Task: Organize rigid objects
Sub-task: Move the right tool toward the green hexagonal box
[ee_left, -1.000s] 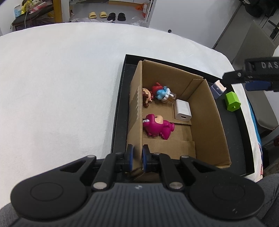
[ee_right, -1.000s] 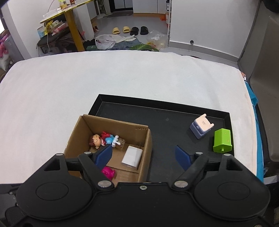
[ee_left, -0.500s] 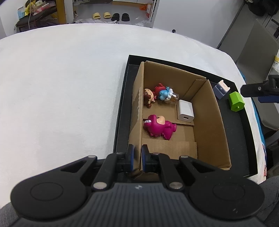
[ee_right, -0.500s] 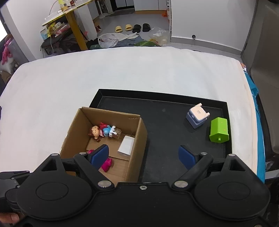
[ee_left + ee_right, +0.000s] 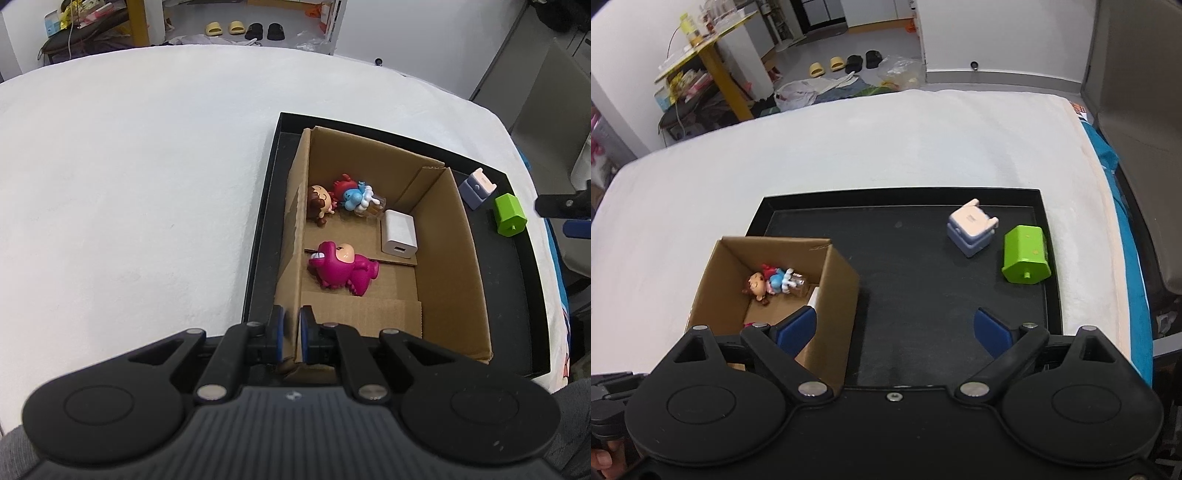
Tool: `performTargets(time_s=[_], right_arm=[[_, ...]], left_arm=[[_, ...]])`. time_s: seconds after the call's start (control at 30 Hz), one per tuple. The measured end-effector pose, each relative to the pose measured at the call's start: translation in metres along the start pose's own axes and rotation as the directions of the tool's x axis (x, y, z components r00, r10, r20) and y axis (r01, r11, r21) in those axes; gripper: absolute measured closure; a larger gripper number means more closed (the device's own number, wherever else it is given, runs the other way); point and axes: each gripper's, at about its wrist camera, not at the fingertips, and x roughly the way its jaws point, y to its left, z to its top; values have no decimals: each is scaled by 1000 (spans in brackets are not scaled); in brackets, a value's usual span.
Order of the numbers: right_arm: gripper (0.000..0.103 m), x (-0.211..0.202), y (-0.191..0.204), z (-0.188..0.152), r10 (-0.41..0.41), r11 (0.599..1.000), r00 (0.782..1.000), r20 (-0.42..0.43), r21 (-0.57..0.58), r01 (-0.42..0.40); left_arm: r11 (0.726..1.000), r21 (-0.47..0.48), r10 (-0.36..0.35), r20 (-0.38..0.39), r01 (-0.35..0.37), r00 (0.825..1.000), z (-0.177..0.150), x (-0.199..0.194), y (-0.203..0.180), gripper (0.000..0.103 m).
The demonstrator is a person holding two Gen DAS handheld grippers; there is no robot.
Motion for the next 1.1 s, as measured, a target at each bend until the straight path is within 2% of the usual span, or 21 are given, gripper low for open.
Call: performTargets(time_s=[0.33, 0.6, 0.9, 1.1], right_arm=[[8, 3, -31, -1, 2, 999, 1000, 29, 45, -4], [8, 17, -62, -1, 16, 997, 1000, 13, 80, -17], [9, 26, -105, 12, 32, 992, 999, 8, 125, -33], [14, 37, -123, 27, 45, 989, 999, -3, 139, -44]], left_arm=[[999, 4, 54, -26, -54, 998, 5, 6, -11, 95], [998, -25, 57, -44, -59, 997, 8, 7, -11, 95], [996, -50, 67, -60, -70, 996, 10, 10, -13, 95], [995, -55, 83, -63, -87, 995, 9, 9, -13, 95]])
